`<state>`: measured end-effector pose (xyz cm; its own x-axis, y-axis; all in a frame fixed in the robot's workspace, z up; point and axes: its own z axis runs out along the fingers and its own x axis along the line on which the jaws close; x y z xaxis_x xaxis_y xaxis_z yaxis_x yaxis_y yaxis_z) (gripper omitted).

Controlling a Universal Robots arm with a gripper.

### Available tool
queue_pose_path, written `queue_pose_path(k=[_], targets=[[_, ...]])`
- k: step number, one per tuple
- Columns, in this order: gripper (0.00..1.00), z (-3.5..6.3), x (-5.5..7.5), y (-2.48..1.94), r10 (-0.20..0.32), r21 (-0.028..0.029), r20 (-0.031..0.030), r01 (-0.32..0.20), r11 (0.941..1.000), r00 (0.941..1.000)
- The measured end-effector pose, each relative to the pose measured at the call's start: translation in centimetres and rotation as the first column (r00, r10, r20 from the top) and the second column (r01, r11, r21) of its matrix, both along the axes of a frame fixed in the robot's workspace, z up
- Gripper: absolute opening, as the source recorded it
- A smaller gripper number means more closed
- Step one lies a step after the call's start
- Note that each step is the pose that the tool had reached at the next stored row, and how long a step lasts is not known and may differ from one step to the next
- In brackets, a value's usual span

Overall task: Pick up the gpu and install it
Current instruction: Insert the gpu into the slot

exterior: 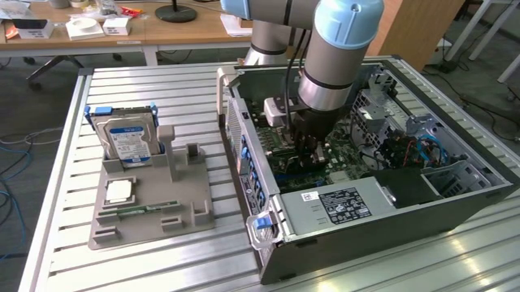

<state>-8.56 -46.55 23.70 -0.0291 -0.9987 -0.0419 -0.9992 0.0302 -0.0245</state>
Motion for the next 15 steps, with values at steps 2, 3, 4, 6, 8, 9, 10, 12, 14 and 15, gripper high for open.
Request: queue_pose_path(k=[2, 3, 4, 6, 8, 9, 10, 12, 14, 15], targets=[[0.26, 0.0, 0.0, 0.0, 0.0, -0.0001, -0.0001, 0.0, 1.0, 1.0], [0.26, 0.0, -0.01, 0.0, 0.0, -0.0001, 0.0, 0.0, 1.0, 1.0], [0.26, 0.0, -0.02, 0.0, 0.0, -0.0002, 0.0, 0.0, 1.0, 1.0], [0.26, -0.01, -0.04, 0.0, 0.0, -0.0001, 0.0, 0.0, 1.0, 1.0], [0.26, 0.0, -0.08, 0.0, 0.0, -0.0003, -0.0002, 0.0, 1.0, 1.0], [0.26, 0.0, -0.09, 0.0, 0.0, -0.0002, -0.0001, 0.0, 1.0, 1.0], [0.26, 0.0, -0.1, 0.0, 0.0, -0.0002, -0.0001, 0.0, 1.0, 1.0], [0.26, -0.05, -0.1, -0.01, 0.0, -0.0004, -0.0002, 0.0, 1.0, 1.0], [0.26, -0.17, -0.12, -0.01, 0.0, -0.0002, -0.0005, 0.0, 1.0, 1.0], [0.26, -0.18, -0.12, 0.0, 0.0, -0.0001, -0.0002, 0.0, 1.0, 1.0]])
